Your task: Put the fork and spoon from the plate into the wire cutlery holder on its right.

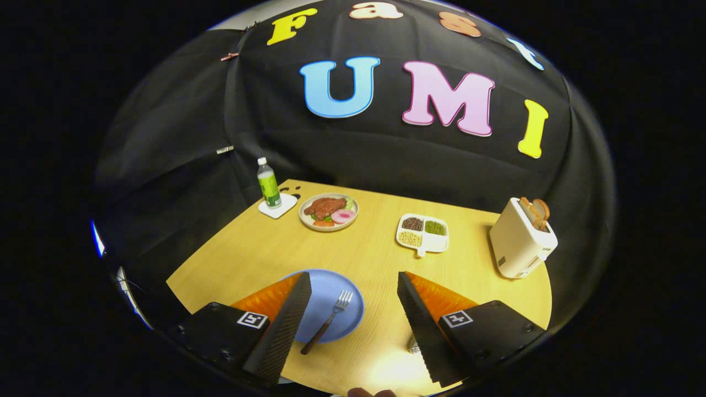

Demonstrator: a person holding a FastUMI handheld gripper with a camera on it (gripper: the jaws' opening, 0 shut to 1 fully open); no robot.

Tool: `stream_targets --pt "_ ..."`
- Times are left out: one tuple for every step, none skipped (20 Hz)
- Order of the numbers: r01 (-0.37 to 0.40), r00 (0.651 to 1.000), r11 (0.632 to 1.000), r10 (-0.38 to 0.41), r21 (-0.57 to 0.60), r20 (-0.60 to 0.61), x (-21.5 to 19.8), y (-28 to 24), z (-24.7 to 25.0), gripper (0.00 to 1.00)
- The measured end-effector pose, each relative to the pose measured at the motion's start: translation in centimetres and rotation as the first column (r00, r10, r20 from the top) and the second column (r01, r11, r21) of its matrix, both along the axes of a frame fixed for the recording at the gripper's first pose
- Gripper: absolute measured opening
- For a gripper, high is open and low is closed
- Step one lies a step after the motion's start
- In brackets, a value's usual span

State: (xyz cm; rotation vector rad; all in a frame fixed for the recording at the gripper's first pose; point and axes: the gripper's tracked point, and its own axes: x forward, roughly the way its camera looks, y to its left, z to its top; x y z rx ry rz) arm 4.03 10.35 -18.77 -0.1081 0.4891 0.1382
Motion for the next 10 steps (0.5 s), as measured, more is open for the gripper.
stream_targets --pt "-0.009 1.000 1.000 0.008 -0.006 -0.026 0.2 0.6 -1.2 0.98" --pt "-0.017 0.998 1.000 0.016 -0.015 -0.056 0.2 1.1 -2.4 0.98" --pt "-0.025 0.996 0.999 0.023 -0.021 -0.091 0.3 1.6 -3.8 0.98" --pt "-0.034 0.991 0.999 0.031 -0.017 -0.133 0.0 2.2 -5.1 0.98" --pt "-0.037 0.985 0.999 0.035 -0.009 -0.171 0.0 2.7 -6.6 0.98" --pt "-0.033 0.979 0.999 0.031 -0.006 -0.204 -0.1 2.9 -7.8 0.98" --pt "-0.026 0.973 1.000 0.023 -0.011 -0.230 -0.2 3.0 -9.0 0.98" --pt "-0.025 0.968 1.000 0.020 -0.016 -0.251 -0.2 3.2 -9.9 0.98" --pt "-0.030 0.964 0.999 0.022 -0.022 -0.266 -0.2 3.4 -10.5 0.98" --pt "-0.038 0.962 0.999 0.028 -0.029 -0.273 0.1 3.8 -11.4 0.98"
